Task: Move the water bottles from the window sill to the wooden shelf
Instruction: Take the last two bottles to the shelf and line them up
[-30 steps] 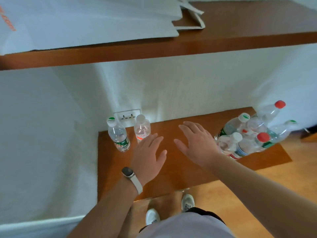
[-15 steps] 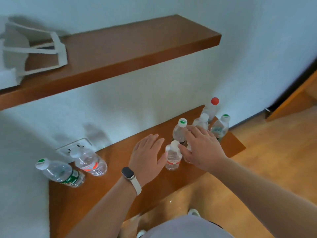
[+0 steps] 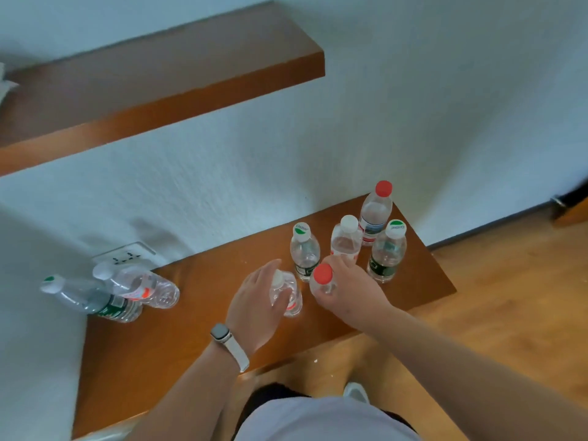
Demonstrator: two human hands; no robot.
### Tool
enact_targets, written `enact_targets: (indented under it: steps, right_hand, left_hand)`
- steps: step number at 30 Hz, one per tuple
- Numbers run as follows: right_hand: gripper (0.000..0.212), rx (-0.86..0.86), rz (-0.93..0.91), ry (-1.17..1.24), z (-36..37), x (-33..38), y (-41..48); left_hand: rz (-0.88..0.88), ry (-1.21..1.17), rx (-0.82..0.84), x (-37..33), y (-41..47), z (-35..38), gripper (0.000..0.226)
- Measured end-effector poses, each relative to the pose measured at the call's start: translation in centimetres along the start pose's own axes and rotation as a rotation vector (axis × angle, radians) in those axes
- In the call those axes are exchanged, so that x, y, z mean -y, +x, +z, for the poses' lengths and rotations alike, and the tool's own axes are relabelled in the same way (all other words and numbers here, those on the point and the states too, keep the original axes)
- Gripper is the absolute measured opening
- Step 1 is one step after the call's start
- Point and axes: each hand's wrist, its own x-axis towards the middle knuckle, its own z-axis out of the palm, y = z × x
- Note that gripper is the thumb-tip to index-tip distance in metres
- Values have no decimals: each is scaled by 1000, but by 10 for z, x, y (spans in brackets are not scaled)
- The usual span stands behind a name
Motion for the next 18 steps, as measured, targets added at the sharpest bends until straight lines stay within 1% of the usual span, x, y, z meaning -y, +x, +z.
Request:
enact_targets:
  steps: [2, 4, 7, 10, 13, 16, 18]
  right_hand:
    - [54, 21, -33, 27, 5, -4, 1]
    - [56, 18, -53, 44, 9, -7, 1]
    - [55, -6, -79, 25, 12, -8, 2]
    - [47, 1, -94, 46, 15, -2, 5]
    - [40, -7, -90, 62, 20, 11, 8]
    - [35, 1, -109, 90, 27, 26, 14]
    - [38, 8, -150, 70, 33, 39, 21]
  left_hand:
    - [-140, -142, -14, -3, -3, 5, 53]
    - [-225, -262, -32, -6, -5, 8, 47]
    - [-248, -366, -67, -4, -4, 11, 43]
    - [-295, -436, -73, 4, -2, 9, 39]
    - [-345, -531, -130, 16, -2, 2, 37]
    - [-357, -542, -190, 31, -2, -9, 37]
    - [-367, -536, -229, 44, -2, -20, 35]
